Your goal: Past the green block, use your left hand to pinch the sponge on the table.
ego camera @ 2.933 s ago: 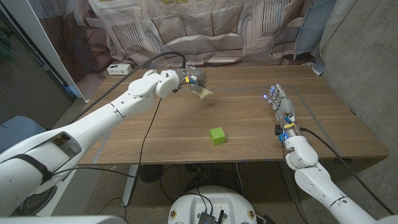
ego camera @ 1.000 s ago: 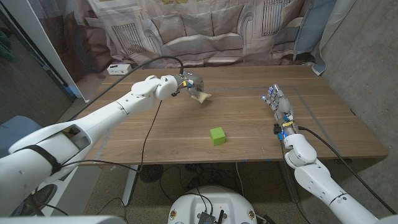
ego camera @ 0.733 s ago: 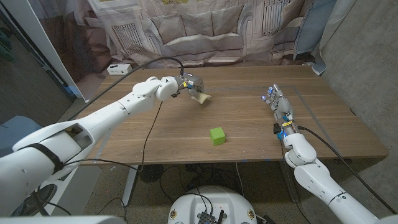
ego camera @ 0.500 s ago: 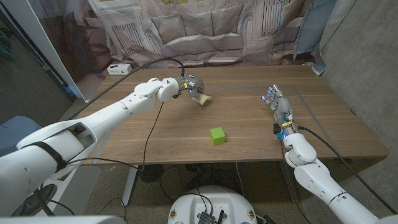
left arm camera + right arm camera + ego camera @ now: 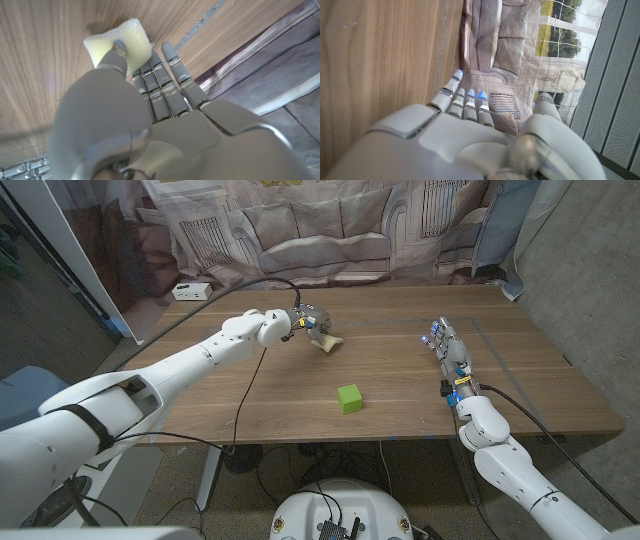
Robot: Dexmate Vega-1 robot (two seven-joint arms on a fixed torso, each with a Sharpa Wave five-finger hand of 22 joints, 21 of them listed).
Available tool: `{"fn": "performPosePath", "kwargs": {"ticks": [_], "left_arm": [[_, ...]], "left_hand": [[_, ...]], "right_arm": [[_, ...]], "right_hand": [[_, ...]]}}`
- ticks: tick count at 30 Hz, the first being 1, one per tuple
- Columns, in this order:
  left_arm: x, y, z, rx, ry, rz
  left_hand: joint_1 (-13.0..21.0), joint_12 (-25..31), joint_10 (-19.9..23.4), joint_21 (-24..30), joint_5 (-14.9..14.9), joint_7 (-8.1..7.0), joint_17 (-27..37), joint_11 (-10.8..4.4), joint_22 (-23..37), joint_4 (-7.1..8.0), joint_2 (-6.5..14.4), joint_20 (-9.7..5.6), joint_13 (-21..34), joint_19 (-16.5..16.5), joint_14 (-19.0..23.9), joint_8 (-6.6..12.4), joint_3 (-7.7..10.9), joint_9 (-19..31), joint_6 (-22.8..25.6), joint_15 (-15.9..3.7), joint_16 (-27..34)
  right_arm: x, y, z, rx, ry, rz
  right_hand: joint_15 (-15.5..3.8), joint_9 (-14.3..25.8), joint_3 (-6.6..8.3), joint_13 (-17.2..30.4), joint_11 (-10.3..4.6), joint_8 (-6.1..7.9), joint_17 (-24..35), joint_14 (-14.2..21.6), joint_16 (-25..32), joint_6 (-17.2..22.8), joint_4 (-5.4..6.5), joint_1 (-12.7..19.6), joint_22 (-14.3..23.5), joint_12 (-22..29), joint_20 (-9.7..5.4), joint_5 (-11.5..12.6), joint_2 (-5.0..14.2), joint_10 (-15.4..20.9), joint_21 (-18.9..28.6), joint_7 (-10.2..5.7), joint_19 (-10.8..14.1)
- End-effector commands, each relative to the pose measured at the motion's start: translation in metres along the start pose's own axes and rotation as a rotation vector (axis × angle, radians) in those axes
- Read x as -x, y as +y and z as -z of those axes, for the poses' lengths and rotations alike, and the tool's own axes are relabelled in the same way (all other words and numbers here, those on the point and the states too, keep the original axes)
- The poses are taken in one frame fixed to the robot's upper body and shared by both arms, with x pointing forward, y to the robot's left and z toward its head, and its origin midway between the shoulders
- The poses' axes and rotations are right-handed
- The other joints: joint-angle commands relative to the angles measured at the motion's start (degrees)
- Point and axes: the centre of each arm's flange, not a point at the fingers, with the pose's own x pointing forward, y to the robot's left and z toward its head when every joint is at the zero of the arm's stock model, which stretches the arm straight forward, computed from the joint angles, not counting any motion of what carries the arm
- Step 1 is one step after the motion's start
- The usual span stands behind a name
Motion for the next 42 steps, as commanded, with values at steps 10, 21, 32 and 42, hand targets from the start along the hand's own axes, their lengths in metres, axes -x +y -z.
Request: {"fn": "performPosePath", "kwargs": {"ticks": [10, 21, 32, 42], "left_arm": [[-0.002, -0.014, -0.005, 0.008, 0.015, 0.003], [-0.003, -0.017, -0.009, -0.001, 0.012, 0.017], [0.004, -0.012, -0.008, -0.022, 0.028, -0.006], [0.008, -0.013, -0.006, -0.008, 0.048, -0.046]], "left_hand": [[-1.4, -1.3, -2.6, -1.3, 0.1, -0.63, -0.7, 0.22, 0.1, -0.12, -0.5, 0.09, -1.0, -2.1, -2.7, -1.31, -0.15, -0.4, -1.4, -1.62, -0.6], [-1.8, -1.6, -3.4, -2.1, 0.1, -0.82, -0.9, -0.02, 0.1, -0.15, -0.7, 0.33, -1.5, -3.2, -4.3, -1.9, -0.25, -0.6, -2.0, -1.27, -0.8], [-3.9, -2.8, -9.2, -4.8, 0.3, -0.99, -1.8, 0.64, 0.0, 0.11, -1.9, 1.84, -3.1, -7.1, -11.3, -4.01, -1.21, -1.0, -6.2, 1.36, -1.6], [-5.6, -2.8, -12.9, -6.8, 0.6, -1.51, -2.4, 0.89, 0.0, 0.58, -1.9, 2.24, -4.3, -9.7, -15.5, -4.49, -1.5, -1.1, -8.5, 2.17, -1.6]], "right_arm": [[0.004, -0.003, 0.002, -0.009, -0.002, 0.001], [0.007, -0.005, 0.0, -0.004, -0.003, 0.003], [0.007, -0.005, -0.001, -0.005, -0.004, -0.004], [0.007, -0.005, 0.001, -0.009, -0.003, 0.0]], "right_hand": [[-0.35, 0.2, -0.41, 0.1, 0.16, -0.06, 0.3, 0.3, -0.3, 0.4, 0.03, 0.8, 0.1, 0.0, -0.41, 0.1, 0.1, 0.3, -0.1, 0.1, 0.1], [-0.37, 0.2, -0.41, 0.1, 0.09, -0.06, 0.4, 0.2, -0.3, 0.4, 0.06, 0.8, 0.1, -0.1, -0.4, 0.1, 0.17, 0.2, -0.1, 0.09, 0.1], [-0.36, 0.2, -0.41, 0.1, 0.04, -0.06, 0.3, 0.2, -0.3, 0.4, 0.03, 0.8, 0.1, -0.1, -0.37, 0.1, 0.16, 0.2, -0.1, 0.02, 0.1], [-0.36, 0.2, -0.43, 0.1, 0.01, -0.06, 0.4, 0.3, -0.3, 0.4, 0.03, 0.8, 0.1, -0.1, -0.39, 0.1, 0.17, 0.2, -0.1, 0.0, 0.1]]}}
